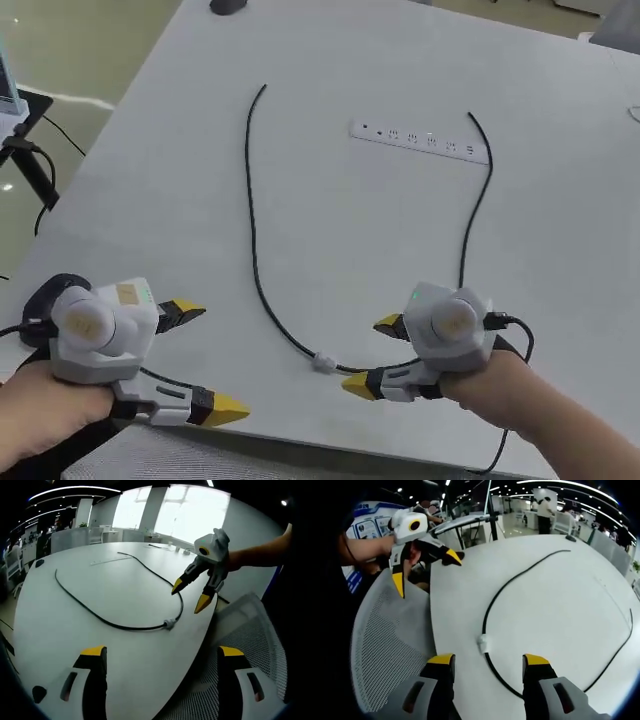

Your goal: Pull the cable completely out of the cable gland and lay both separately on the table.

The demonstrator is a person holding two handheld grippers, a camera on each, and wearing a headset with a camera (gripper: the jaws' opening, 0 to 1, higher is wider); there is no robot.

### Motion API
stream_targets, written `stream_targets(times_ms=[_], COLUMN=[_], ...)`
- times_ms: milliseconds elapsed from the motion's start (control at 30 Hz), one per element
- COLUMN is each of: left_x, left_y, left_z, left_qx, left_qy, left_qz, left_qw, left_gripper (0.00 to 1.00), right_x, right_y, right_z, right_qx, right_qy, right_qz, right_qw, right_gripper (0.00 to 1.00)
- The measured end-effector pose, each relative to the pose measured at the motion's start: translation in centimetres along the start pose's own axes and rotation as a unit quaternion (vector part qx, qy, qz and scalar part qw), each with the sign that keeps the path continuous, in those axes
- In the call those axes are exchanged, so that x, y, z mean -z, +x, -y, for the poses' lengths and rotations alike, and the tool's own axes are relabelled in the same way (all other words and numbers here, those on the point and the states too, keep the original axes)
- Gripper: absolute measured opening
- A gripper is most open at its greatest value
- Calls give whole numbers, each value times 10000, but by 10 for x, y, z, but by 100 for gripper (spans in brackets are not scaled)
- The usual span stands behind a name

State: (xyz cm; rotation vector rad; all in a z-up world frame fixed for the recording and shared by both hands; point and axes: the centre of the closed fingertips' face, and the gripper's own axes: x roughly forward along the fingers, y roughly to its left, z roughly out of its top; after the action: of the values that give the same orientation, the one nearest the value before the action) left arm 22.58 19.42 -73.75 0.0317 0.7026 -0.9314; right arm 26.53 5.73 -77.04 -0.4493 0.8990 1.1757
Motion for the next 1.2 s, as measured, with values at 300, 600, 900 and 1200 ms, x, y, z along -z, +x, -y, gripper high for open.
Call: stream_targets(times_ms=[300, 600, 900, 1200], left_x=[1, 2, 5, 6], left_y=[1, 3, 1, 0], left_z=[-2, -2, -3, -3], left_qx=[20, -14, -11, 3], left_qy=[26, 36, 14, -10], left_qz=[-36, -69, -134, -148], left_qw=[10000, 10000, 9999, 9999], left_gripper=[91, 90, 88, 87], right_x=[3, 7, 9, 13], right_y=[19, 35, 48, 52], right_z=[-2, -4, -6, -6], right_qx=[-107, -210, -317, -385], right_qy=[-144, -220, -289, -327], right_qz=[-267, -487, -633, -719], right_qw=[9995, 9984, 9971, 9961], right_gripper=[41, 31, 21, 14])
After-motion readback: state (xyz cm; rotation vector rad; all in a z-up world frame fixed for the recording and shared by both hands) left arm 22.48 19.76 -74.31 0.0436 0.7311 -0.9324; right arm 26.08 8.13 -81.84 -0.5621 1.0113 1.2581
